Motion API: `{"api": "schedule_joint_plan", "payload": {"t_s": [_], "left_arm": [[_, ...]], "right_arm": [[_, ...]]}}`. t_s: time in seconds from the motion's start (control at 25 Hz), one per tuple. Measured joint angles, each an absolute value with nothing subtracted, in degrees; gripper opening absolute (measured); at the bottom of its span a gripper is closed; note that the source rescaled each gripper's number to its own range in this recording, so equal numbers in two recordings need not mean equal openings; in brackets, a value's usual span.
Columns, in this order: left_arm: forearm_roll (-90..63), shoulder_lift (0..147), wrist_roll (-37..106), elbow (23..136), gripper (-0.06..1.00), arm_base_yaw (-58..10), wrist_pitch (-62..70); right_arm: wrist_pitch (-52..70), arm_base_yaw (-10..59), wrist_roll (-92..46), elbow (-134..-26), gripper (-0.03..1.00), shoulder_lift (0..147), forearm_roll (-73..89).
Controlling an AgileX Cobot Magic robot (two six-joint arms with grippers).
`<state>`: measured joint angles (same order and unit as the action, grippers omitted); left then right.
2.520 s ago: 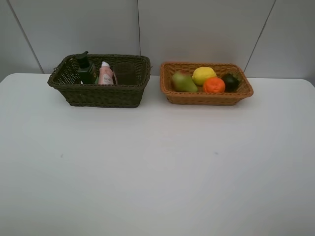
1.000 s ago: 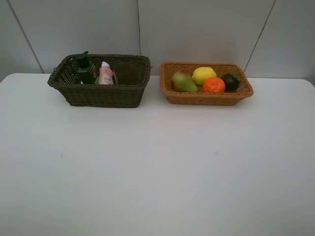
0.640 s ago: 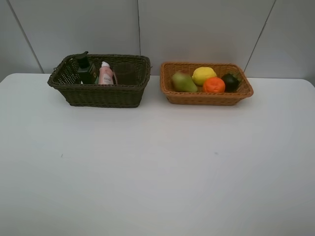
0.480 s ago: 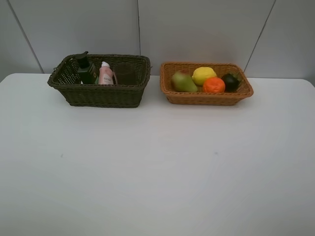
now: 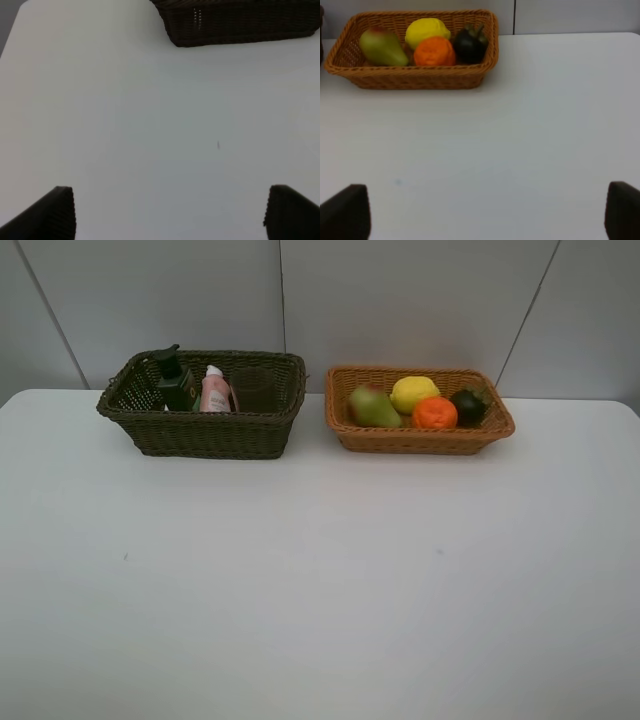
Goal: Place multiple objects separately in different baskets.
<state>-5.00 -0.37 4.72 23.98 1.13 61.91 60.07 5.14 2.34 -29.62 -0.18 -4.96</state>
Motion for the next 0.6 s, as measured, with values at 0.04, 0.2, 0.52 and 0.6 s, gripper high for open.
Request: {"api": "schedule_joint_plan", "payload": {"t_s": [0.04,0.2,0.52,0.6], "left_arm": [[-5.00,-0.37,4.72,23.98,1.00,1.13,61.91],[-5.00,-0.37,4.72,23.98,1.00,1.13,61.91],[-5.00,-0.37,4.72,23.98,1.00,1.13,61.91],[-5.00,-0.37,4.72,23.98,1.00,1.13,61.91]], "right_arm": [[60.07,5.14,2.34,-29.62,1.00,-0.18,-4.96],[60.07,5.14,2.34,-29.62,1.00,-0.18,-4.96],[60.07,5.14,2.34,-29.62,1.00,-0.18,-4.96],[60.07,5.14,2.34,-29.62,1.00,-0.18,-4.96]]}}
